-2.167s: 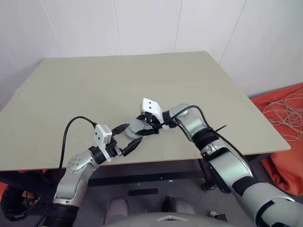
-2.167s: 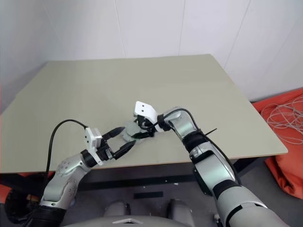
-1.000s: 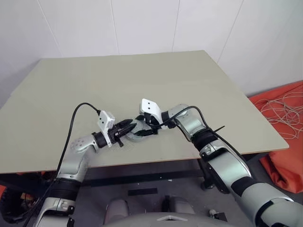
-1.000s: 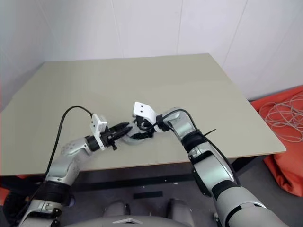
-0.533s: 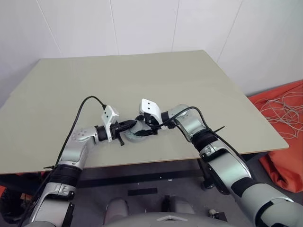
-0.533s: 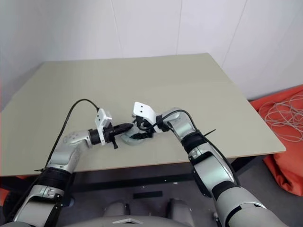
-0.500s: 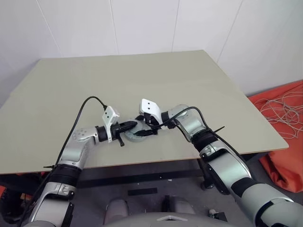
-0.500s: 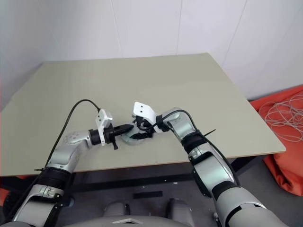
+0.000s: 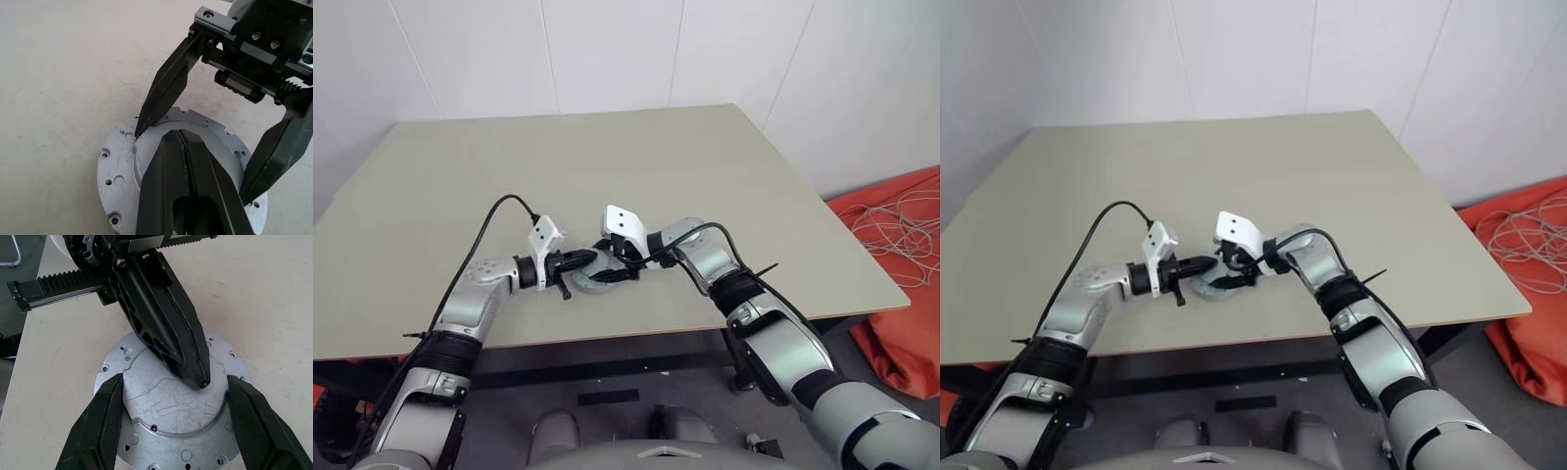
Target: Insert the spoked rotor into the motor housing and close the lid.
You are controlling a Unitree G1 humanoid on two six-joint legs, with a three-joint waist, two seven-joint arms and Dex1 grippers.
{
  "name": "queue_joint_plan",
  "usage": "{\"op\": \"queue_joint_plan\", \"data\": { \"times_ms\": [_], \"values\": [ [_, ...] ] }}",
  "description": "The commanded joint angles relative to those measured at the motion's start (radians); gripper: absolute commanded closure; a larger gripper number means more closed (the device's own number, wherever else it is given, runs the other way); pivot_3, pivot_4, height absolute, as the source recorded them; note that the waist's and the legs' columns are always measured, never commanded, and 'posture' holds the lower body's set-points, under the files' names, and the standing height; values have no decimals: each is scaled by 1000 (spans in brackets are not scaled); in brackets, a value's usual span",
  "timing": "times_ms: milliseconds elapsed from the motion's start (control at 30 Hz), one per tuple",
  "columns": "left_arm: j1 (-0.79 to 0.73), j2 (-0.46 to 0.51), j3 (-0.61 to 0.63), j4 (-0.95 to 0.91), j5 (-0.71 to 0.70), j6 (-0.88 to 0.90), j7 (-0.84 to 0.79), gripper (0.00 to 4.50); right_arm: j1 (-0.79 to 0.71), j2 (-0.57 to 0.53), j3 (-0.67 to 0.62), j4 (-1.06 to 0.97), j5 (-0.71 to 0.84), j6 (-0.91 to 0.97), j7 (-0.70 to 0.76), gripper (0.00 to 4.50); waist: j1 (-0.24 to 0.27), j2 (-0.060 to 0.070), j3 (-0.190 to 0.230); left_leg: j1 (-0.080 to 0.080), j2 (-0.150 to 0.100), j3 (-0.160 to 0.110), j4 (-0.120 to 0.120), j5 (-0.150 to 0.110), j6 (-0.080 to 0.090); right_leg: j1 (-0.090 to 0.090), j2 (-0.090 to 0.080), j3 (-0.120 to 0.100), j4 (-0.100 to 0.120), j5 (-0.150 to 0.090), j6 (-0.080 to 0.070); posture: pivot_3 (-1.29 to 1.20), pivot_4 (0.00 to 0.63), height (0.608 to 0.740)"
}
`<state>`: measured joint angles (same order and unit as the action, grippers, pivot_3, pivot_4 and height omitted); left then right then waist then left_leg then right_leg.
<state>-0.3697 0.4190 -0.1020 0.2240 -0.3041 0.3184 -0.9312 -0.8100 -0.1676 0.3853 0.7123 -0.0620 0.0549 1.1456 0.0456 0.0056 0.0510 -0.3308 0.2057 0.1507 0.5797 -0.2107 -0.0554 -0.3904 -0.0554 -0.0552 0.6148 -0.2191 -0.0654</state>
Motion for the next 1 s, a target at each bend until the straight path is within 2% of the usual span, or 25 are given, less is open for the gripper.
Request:
{"op": "queue_joint_plan", "data": {
  "times_ms": [33,400,433,500,667,1000],
  "values": [
    [-2,1,-17,-5,24,29,13,4486,11,4,24,-11,-23,9,4,1303,0,0,0,0,0,0,0,0,0,0,0,0,0,0,0,0,0,740],
    [2,-1,-23,-12,22,35,9,4486,-5,20,6,-5,-3,17,3,1303,0,0,0,0,0,0,0,0,0,0,0,0,0,0,0,0,0,740],
    [1,-1,-23,-11,22,34,8,4500,-7,24,2,-3,-1,16,0,591,0,0,0,0,0,0,0,0,0,0,0,0,0,0,0,0,0,740],
    [1,-2,-23,-11,21,34,7,4500,-13,32,-8,3,-1,14,-15,37,0,0,0,0,0,0,0,0,0,0,0,0,0,0,0,0,0,740],
    [-1,-4,-21,-9,20,32,5,4500,-29,54,-32,25,1,-6,-68,14,2,1,0,-2,0,0,-1,0,0,-1,0,0,-2,0,0,0,0,740],
    [-8,-6,-20,1,21,27,4,4500,-36,33,-81,-58,97,77,45,14,4,1,1,-3,0,0,-2,0,1,-1,0,0,-4,0,0,0,0,740]
  ]
}}
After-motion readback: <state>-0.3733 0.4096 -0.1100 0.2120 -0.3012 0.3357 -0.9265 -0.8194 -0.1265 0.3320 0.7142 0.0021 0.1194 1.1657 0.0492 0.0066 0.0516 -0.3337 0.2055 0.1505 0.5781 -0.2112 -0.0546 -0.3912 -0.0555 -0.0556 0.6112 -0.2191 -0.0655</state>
